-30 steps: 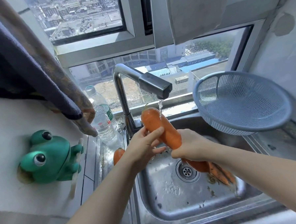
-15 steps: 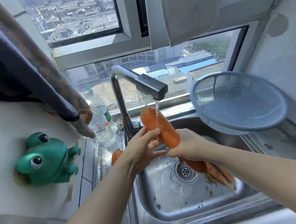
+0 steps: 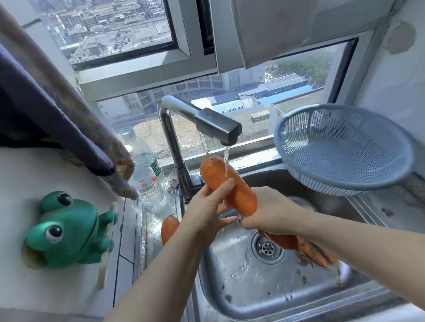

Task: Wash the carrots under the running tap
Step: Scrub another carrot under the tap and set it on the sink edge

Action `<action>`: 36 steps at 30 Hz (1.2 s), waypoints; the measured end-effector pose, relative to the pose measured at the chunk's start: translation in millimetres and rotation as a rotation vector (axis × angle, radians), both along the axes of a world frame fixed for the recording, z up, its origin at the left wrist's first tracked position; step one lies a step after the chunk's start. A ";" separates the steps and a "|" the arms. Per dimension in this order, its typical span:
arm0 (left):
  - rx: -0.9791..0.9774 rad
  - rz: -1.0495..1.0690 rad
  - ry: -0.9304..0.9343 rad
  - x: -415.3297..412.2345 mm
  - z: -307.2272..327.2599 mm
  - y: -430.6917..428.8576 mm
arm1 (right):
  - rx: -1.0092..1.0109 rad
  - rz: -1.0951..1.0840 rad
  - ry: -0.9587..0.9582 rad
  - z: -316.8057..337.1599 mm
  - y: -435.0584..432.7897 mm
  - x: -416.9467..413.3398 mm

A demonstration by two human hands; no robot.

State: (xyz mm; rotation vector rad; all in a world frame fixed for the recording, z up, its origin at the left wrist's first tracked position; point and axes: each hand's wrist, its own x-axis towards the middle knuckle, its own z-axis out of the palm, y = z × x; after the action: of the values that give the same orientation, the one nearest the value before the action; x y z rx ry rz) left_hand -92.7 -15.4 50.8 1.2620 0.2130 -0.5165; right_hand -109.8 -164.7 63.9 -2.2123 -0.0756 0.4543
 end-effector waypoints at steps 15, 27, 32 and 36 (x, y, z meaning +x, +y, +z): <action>0.103 0.385 -0.130 5.9 -16.8 -24.8 | -0.288 0.075 -0.215 0.6 10.9 -2.6; -0.092 0.309 -0.058 10.1 -11.2 -14.6 | 0.328 -0.038 0.123 -0.7 9.8 3.8; -0.061 0.169 -0.189 5.8 -20.7 -11.5 | 0.481 -0.166 0.354 4.0 14.5 7.0; -0.069 0.251 -0.125 11.2 -22.2 -10.4 | 0.502 0.017 0.306 2.2 14.3 6.9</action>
State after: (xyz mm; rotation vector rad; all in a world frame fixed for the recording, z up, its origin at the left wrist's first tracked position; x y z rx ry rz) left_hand -81.5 -25.8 28.6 1.1756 0.2429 -0.2267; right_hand -102.9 -150.4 66.1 -1.6350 -0.0388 0.6954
